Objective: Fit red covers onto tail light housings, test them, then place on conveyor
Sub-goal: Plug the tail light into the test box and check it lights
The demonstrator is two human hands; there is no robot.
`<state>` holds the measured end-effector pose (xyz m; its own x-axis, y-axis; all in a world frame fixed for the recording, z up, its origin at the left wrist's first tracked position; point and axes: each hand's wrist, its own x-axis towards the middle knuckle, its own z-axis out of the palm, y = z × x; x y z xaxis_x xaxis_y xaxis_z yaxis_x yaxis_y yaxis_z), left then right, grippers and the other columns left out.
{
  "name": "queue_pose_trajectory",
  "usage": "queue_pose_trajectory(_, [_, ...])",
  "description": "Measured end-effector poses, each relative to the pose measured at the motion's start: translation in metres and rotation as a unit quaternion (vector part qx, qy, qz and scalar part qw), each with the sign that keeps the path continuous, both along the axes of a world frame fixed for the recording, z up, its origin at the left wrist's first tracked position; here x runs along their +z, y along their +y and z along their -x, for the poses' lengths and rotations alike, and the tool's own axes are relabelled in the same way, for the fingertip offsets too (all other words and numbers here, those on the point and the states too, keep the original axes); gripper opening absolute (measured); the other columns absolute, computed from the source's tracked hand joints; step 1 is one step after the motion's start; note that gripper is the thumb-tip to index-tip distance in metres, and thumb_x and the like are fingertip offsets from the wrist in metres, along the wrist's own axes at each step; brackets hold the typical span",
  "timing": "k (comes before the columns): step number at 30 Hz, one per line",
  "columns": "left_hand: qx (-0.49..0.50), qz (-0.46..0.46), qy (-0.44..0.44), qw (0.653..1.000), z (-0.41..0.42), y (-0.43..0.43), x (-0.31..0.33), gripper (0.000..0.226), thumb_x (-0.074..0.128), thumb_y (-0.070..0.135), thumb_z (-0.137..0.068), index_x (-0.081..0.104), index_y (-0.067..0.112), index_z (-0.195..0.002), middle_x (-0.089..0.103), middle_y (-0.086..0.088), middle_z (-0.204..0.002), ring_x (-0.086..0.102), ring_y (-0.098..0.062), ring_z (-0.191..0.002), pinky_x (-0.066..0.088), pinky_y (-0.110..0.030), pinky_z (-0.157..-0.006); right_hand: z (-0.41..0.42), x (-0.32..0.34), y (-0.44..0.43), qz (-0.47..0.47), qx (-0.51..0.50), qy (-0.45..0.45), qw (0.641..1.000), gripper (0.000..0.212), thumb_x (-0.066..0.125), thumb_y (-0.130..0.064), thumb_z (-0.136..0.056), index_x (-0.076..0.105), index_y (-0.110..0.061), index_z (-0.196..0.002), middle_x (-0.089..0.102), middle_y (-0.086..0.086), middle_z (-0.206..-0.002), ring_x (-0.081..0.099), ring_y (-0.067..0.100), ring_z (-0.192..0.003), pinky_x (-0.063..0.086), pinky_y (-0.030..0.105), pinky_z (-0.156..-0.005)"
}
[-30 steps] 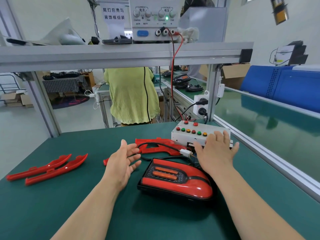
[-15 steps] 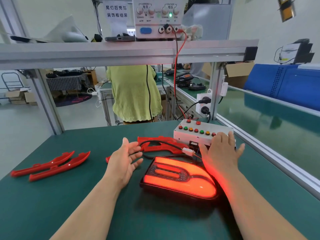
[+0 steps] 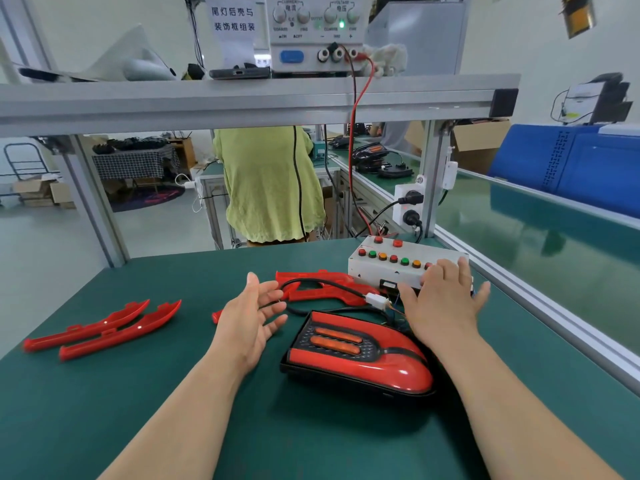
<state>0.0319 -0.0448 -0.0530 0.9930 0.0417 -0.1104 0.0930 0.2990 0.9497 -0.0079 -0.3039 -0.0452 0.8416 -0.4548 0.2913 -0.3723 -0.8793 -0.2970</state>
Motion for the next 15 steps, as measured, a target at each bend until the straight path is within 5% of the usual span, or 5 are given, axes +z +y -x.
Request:
queue_pose_trajectory(8, [-0.002,-0.007,0.0,1.0,-0.001,0.0,0.0,0.05,0.033,0.048,-0.104,0.066,0.01,-0.112,0.068,-0.006,-0.106,0.062,-0.015,-0.083,0.051,-0.03,-0.067,-0.023,0.008,0.019,0.049,0.167,0.002,0.985,0.041,0.038,-0.046,-0.102,0.058,-0.014,-0.118,0.027,-0.003,-0.16,-0.001,0.02,-0.153,0.002,0.06,-0.118])
queue_pose_trajectory(15, [-0.006,-0.004,0.003,1.0,-0.002,0.0,0.002,0.05,0.033,0.048,-0.104,0.066,0.011,-0.11,0.067,-0.008,-0.11,0.061,-0.017,-0.088,0.051,-0.031,-0.069,-0.035,0.011,0.022,0.084,0.184,0.069,0.977,0.048,0.037,-0.049,-0.102,0.055,-0.015,-0.131,0.027,-0.003,-0.16,0.001,0.022,-0.153,0.004,0.062,-0.117])
